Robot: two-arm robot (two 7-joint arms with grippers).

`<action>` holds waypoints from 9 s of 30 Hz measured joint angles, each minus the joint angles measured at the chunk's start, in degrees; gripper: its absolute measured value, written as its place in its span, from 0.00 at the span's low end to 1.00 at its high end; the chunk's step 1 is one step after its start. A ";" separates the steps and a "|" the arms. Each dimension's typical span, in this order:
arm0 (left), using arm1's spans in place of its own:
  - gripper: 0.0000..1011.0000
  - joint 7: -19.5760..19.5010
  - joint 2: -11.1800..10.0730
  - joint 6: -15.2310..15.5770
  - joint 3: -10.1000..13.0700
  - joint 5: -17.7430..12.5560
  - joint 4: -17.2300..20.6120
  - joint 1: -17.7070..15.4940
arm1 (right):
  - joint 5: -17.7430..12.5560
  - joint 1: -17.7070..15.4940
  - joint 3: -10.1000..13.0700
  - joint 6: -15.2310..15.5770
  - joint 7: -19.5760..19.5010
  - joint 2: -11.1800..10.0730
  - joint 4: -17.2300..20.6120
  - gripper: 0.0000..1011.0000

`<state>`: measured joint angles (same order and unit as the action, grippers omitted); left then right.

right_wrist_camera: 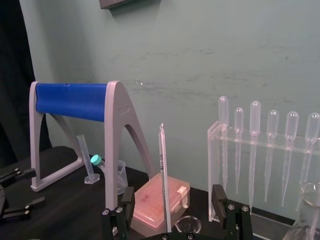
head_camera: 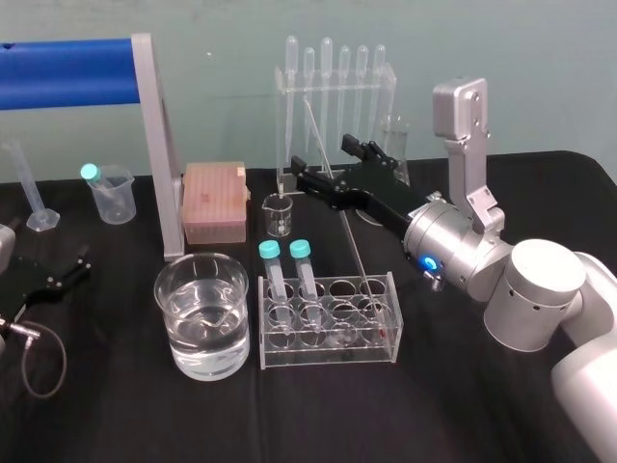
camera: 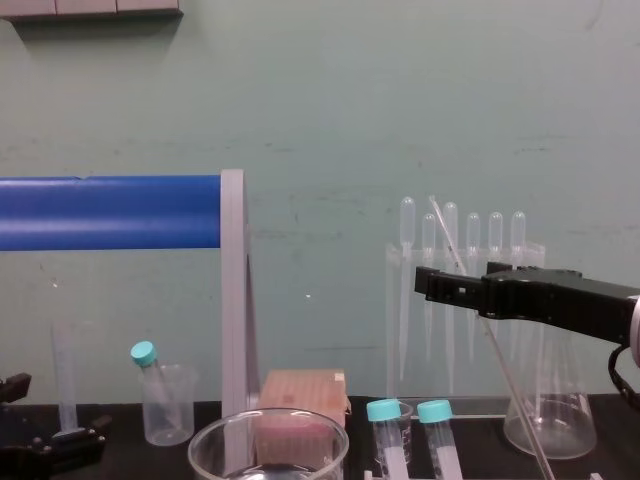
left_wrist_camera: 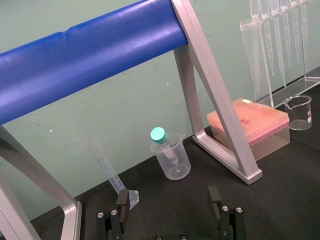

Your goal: Hold the thermometer with one hand and immerse one end into the beaker, then reinsert it into the test tube rack.

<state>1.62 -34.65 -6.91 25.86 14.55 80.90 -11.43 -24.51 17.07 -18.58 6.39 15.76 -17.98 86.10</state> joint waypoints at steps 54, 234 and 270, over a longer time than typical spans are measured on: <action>1.00 0.00 0.00 0.00 0.00 0.00 0.00 0.00 | -0.32 -0.45 0.59 0.93 1.35 -0.03 0.52 0.62; 1.00 0.00 0.00 0.00 0.00 0.00 0.00 0.00 | -14.47 14.26 -15.35 -18.36 29.14 7.91 -18.63 0.06; 1.00 0.00 0.00 0.00 0.00 0.00 0.00 0.00 | -14.41 14.31 -15.35 -18.46 29.05 7.90 -18.63 0.06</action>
<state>1.62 -34.65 -6.91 25.86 14.55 80.90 -11.43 -38.92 31.39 -33.94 -12.07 44.82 -10.07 67.47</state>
